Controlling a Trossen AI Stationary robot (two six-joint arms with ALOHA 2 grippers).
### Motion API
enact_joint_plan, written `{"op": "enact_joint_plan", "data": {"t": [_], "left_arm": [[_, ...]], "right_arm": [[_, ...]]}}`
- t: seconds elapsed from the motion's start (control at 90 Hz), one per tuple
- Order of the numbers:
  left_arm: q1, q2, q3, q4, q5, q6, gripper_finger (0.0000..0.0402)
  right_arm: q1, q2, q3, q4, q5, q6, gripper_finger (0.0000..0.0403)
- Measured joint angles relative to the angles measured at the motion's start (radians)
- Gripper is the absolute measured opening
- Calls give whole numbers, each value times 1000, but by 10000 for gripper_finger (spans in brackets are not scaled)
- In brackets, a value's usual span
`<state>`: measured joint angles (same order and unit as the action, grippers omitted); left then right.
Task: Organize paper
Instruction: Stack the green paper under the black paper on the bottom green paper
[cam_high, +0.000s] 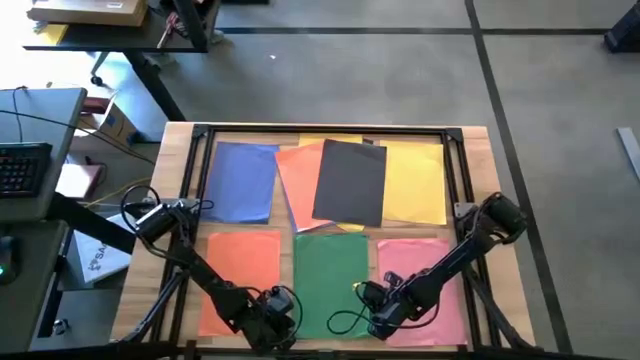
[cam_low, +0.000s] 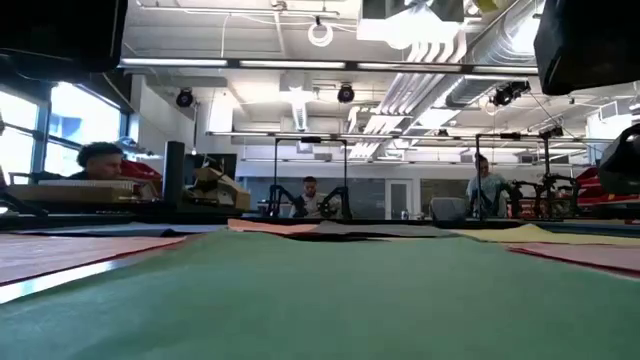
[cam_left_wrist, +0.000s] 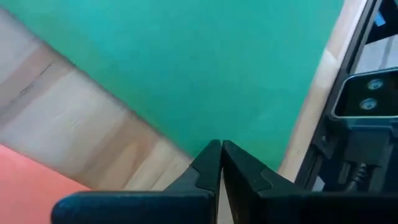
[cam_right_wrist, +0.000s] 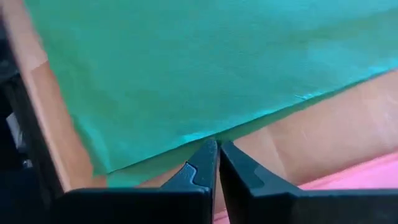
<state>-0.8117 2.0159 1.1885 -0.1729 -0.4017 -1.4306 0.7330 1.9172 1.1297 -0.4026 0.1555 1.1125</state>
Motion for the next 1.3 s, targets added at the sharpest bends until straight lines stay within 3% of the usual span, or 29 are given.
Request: {"op": "enact_joint_plan", "data": {"t": [0.578, 0.922, 1.3], "left_arm": [[-14, -48, 1, -49, -57, -32, 0], [-5, -11, 1, -60, 122, -104, 0], [8, -2, 2, 23, 59, -35, 0]], "right_arm": [[12, -19, 0, -21, 24, -1, 0], [-1, 27, 4, -18, -47, 8, 0], [-5, 30, 3, -3, -32, -15, 0]]}}
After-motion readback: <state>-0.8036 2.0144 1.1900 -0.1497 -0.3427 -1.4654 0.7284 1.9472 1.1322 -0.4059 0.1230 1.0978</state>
